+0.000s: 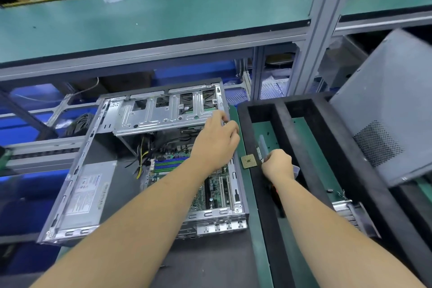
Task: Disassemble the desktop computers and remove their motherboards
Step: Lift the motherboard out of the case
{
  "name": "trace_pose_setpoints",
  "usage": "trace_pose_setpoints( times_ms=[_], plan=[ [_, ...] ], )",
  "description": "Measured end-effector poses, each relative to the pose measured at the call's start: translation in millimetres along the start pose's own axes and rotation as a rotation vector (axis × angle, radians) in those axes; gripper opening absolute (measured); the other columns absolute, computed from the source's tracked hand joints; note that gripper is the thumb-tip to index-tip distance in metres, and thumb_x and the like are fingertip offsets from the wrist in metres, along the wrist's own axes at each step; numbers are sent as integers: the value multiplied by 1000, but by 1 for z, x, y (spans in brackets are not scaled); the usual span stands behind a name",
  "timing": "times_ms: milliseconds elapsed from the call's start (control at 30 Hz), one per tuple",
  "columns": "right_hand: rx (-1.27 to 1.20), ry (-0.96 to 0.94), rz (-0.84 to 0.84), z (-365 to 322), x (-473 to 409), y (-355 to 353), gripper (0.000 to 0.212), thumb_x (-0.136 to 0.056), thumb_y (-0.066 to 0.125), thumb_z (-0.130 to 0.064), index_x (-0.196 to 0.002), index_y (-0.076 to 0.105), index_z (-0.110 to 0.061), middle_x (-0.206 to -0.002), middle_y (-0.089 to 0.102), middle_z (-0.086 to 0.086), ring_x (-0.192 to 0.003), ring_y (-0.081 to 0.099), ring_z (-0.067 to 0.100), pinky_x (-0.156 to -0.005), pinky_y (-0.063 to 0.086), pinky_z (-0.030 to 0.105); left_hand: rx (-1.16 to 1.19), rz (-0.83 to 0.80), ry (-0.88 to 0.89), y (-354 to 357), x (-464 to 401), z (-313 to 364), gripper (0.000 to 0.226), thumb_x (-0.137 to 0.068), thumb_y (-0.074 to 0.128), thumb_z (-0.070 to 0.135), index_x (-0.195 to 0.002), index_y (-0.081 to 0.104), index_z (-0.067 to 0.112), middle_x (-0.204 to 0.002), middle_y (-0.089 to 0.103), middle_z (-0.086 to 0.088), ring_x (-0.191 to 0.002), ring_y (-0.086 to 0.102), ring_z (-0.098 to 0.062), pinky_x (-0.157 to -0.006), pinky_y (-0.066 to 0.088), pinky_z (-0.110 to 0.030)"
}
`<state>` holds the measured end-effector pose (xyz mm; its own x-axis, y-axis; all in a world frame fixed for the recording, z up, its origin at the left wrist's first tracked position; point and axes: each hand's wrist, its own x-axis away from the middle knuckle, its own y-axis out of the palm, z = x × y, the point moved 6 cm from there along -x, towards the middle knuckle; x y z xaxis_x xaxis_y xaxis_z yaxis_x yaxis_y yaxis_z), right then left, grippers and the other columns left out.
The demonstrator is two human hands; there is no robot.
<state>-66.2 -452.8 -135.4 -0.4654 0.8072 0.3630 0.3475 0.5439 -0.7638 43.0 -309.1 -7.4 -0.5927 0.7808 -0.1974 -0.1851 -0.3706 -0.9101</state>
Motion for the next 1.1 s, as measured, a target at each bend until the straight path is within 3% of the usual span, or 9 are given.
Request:
trace_pose_setpoints(
  times_ms=[167, 267, 400, 567, 733, 833, 967, 1033, 1100],
  plan=[
    [2, -4, -21, 1, -4, -1, 16, -88, 58, -1, -100, 69, -4, -98, 67, 13, -81, 58, 29, -55, 38, 24, 7, 6, 2, 0, 0, 0, 25, -102, 40, 25, -101, 62, 11, -119, 38, -2, -106, 42, -23, -77, 44, -35],
    [22, -3, -42, -1, -4, 3, 17, -88, 58, -2, -101, 69, -6, -98, 67, 12, -83, 57, 28, -60, 39, 23, 11, 15, 5, 0, 0, -1, 26, -102, 40, 24, -101, 62, 11, -119, 39, -3, -106, 42, -24, -75, 44, -35],
    [127, -6, -21, -3, -1, 6, 18, -85, 53, 2, -94, 67, -5, -81, 62, 8, -72, 57, 27, -63, 43, 26, 14, 26, 14, 1, 1, 0, 25, -102, 41, 24, -100, 62, 10, -118, 39, -4, -104, 43, -24, -76, 45, -37],
    [236, -70, -22, -8, 5, 7, 9, -88, 57, -1, -94, 63, -4, -92, 66, 12, -76, 63, 29, -65, 53, 30, -42, 56, 41, -1, 1, 1, 26, -102, 41, 24, -101, 63, 10, -116, 42, -5, -98, 44, -25, -77, 46, -39],
    [174, -116, 15, -28, 15, -7, 10, -91, 55, -11, -87, 61, -5, -88, 63, 11, -73, 57, 28, -63, 46, 29, -110, 61, 163, -15, 4, 1, 32, -103, 40, 26, -122, 62, 12, -117, 53, -4, -102, 47, -25, -86, 44, -41],
    [-73, -269, 163, -73, 33, -32, 19, -95, 51, -20, -97, 68, -13, -90, 62, 2, -79, 57, 23, -67, 43, 29, -123, -3, 181, -38, 4, -24, 32, -103, 38, 27, -123, 61, 15, -115, 59, -1, -106, 51, -21, -90, 46, -39],
    [-336, -754, 356, -155, 98, -59, 20, -94, 53, -13, -98, 72, -11, -83, 69, -1, -74, 61, 16, -67, 47, 28, -245, -107, 2, -70, 17, -88, 22, -97, 41, 24, -94, 61, 15, -95, 63, -4, -90, 59, -26, -70, 46, -36],
    [-266, -1035, 410, -189, 136, -57, 19, -87, 53, -11, -86, 71, -7, -74, 67, 2, -66, 58, 19, -60, 46, 29, -344, -181, 3, -78, 34, -110, 19, -95, 43, 27, -90, 58, 16, -94, 65, -5, -87, 59, -27, -69, 46, -36],
    [-76, -1157, 249, -211, 159, -30, 19, -83, 51, -17, -82, 69, -9, -72, 65, 2, -64, 57, 22, -57, 43, 30, -421, -230, 13, -81, 56, -129, 18, -95, 44, 30, -88, 56, 18, -93, 65, -4, -89, 59, -27, -72, 47, -37]
  ],
)
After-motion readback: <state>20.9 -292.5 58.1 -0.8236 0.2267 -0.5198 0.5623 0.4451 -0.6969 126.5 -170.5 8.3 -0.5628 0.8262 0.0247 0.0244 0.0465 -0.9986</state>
